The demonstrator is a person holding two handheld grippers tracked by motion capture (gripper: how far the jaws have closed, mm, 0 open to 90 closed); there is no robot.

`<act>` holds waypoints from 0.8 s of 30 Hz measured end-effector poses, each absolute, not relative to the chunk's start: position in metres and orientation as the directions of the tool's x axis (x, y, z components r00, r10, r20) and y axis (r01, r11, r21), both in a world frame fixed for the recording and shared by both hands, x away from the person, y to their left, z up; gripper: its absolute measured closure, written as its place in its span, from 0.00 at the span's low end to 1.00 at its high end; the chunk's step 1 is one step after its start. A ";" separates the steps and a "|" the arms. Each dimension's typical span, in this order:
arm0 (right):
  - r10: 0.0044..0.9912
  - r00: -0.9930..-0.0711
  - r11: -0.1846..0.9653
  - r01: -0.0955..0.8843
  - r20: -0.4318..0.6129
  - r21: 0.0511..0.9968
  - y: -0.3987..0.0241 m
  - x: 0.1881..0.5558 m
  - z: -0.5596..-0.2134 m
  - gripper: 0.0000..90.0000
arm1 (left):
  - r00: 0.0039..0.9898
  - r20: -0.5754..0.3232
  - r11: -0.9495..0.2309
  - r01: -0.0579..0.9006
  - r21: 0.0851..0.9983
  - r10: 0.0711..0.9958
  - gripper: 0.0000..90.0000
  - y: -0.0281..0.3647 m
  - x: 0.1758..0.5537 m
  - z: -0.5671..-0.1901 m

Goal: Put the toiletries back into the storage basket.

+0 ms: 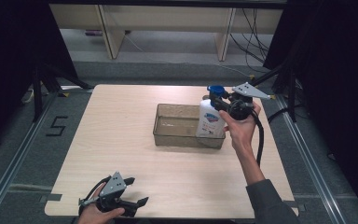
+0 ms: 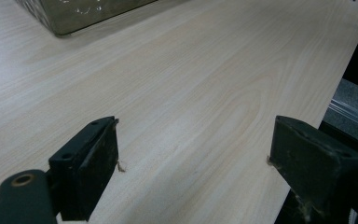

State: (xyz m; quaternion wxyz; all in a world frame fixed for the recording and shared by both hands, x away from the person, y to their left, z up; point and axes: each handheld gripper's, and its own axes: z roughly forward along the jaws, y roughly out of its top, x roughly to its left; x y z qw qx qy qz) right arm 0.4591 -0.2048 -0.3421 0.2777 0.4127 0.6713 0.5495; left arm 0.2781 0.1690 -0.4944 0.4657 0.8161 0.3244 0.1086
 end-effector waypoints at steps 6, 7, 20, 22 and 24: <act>0.837 -0.532 0.027 0.267 0.124 0.963 -0.199 0.458 -0.340 0.40 | 0.769 -0.127 -0.359 0.429 0.829 0.626 0.17 0.169 0.278 -0.494; 0.839 -0.530 0.029 0.264 0.120 0.964 -0.196 0.459 -0.341 0.37 | 0.768 -0.125 -0.358 0.427 0.831 0.628 0.17 0.169 0.278 -0.494; 0.873 -0.478 0.034 0.260 0.098 0.965 -0.202 0.457 -0.339 0.33 | 0.768 -0.125 -0.359 0.429 0.829 0.629 0.17 0.169 0.278 -0.494; 0.875 -0.474 0.028 0.260 0.102 0.965 -0.205 0.456 -0.338 0.33 | 0.771 -0.124 -0.360 0.426 0.830 0.625 0.17 0.169 0.278 -0.494; 0.877 -0.471 0.030 0.256 0.097 0.966 -0.209 0.454 -0.336 0.33 | 0.768 -0.120 -0.363 0.427 0.828 0.629 0.17 0.169 0.278 -0.494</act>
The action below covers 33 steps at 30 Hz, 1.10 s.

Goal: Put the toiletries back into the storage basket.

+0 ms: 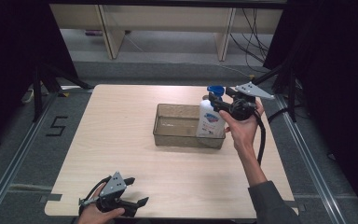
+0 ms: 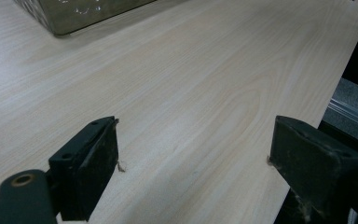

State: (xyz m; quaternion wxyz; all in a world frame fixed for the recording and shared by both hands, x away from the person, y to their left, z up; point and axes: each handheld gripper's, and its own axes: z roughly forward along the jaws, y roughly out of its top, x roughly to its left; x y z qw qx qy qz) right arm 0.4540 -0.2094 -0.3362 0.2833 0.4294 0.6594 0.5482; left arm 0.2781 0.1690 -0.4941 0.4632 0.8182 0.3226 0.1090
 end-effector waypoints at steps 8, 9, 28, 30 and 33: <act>0.870 -0.480 0.017 0.250 0.108 0.968 -0.216 0.447 -0.334 0.33 | 0.767 -0.120 -0.362 0.427 0.828 0.630 0.17 0.169 0.278 -0.494; 0.868 -0.483 0.014 0.255 0.114 0.967 -0.216 0.446 -0.334 0.33 | 0.767 -0.121 -0.362 0.428 0.828 0.630 0.17 0.169 0.278 -0.494; 0.847 -0.515 0.001 0.250 0.132 0.968 -0.223 0.417 -0.348 0.33 | 0.766 -0.120 -0.362 0.428 0.828 0.631 0.17 0.169 0.278 -0.494; 0.845 -0.516 -0.001 0.261 0.141 0.965 -0.221 0.414 -0.350 0.33 | 0.762 -0.125 -0.358 0.434 0.827 0.636 0.17 0.168 0.278 -0.494; 0.842 -0.520 0.001 0.264 0.141 0.965 -0.222 0.409 -0.354 0.33 | 0.762 -0.122 -0.360 0.433 0.826 0.636 0.17 0.168 0.278 -0.494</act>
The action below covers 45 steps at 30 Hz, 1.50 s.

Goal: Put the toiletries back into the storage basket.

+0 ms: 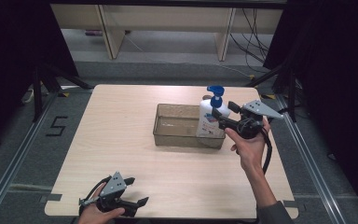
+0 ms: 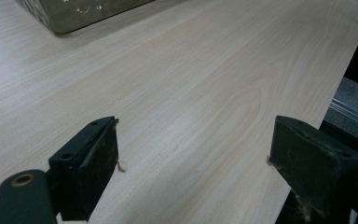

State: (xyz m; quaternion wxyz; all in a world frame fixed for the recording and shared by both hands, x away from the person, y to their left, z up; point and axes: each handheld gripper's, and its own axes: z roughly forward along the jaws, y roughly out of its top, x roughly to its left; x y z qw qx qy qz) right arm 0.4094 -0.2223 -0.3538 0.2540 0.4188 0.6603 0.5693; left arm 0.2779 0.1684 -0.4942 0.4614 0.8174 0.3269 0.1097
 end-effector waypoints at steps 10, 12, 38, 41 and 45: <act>0.845 -0.524 0.029 0.237 0.103 0.971 -0.221 0.394 -0.363 0.33 | 0.766 -0.100 -0.379 0.422 0.823 0.635 0.17 0.170 0.279 -0.495; 0.846 -0.519 0.014 0.252 0.123 0.968 -0.220 0.390 -0.364 0.33 | 0.772 -0.108 -0.383 0.425 0.820 0.626 0.17 0.170 0.280 -0.495; 0.813 -0.572 0.043 0.253 0.113 0.967 -0.215 0.367 -0.374 0.31 | 0.770 -0.126 -0.360 0.428 0.829 0.626 0.17 0.168 0.278 -0.494; 0.809 -0.577 0.045 0.253 0.114 0.966 -0.214 0.366 -0.376 0.30 | 0.768 -0.129 -0.357 0.431 0.829 0.627 0.17 0.168 0.277 -0.494; 0.796 -0.590 0.038 0.272 0.136 0.962 -0.212 0.363 -0.379 0.30 | 0.774 -0.108 -0.382 0.422 0.822 0.623 0.17 0.170 0.278 -0.494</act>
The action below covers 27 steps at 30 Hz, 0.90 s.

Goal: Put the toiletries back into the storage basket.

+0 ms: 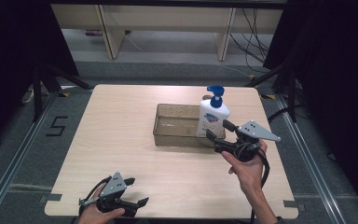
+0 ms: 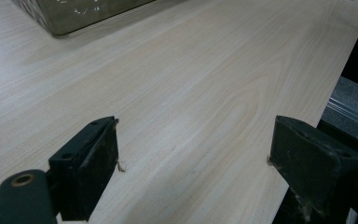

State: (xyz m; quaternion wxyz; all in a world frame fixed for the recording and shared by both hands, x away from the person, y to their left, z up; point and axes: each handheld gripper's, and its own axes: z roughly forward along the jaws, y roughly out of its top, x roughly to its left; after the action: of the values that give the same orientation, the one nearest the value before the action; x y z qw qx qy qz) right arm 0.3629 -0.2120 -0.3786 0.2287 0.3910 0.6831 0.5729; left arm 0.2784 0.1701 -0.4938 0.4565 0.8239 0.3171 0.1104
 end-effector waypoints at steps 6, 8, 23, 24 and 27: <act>0.796 -0.590 0.043 0.279 0.136 0.959 -0.211 0.359 -0.383 0.30 | 0.776 -0.106 -0.387 0.422 0.820 0.622 0.17 0.170 0.279 -0.494; 0.793 -0.593 0.048 0.285 0.137 0.957 -0.211 0.358 -0.386 0.30 | 0.767 -0.133 -0.352 0.431 0.831 0.627 0.17 0.168 0.277 -0.494; 0.782 -0.606 0.056 0.303 0.147 0.951 -0.210 0.349 -0.399 0.30 | 0.768 -0.132 -0.353 0.431 0.830 0.627 0.17 0.168 0.277 -0.494; 0.784 -0.604 0.056 0.300 0.144 0.952 -0.210 0.349 -0.400 0.30 | 0.769 -0.134 -0.351 0.430 0.832 0.625 0.17 0.168 0.277 -0.494; 0.788 -0.602 0.071 0.296 0.129 0.953 -0.211 0.347 -0.402 0.29 | 0.773 -0.127 -0.361 0.427 0.829 0.622 0.17 0.168 0.277 -0.494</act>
State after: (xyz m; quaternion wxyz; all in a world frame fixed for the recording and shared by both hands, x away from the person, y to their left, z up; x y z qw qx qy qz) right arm 0.3474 -0.2108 -0.4018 0.2196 0.3884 0.6979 0.5603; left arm 0.2774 0.1681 -0.4940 0.4656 0.8184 0.3202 0.1047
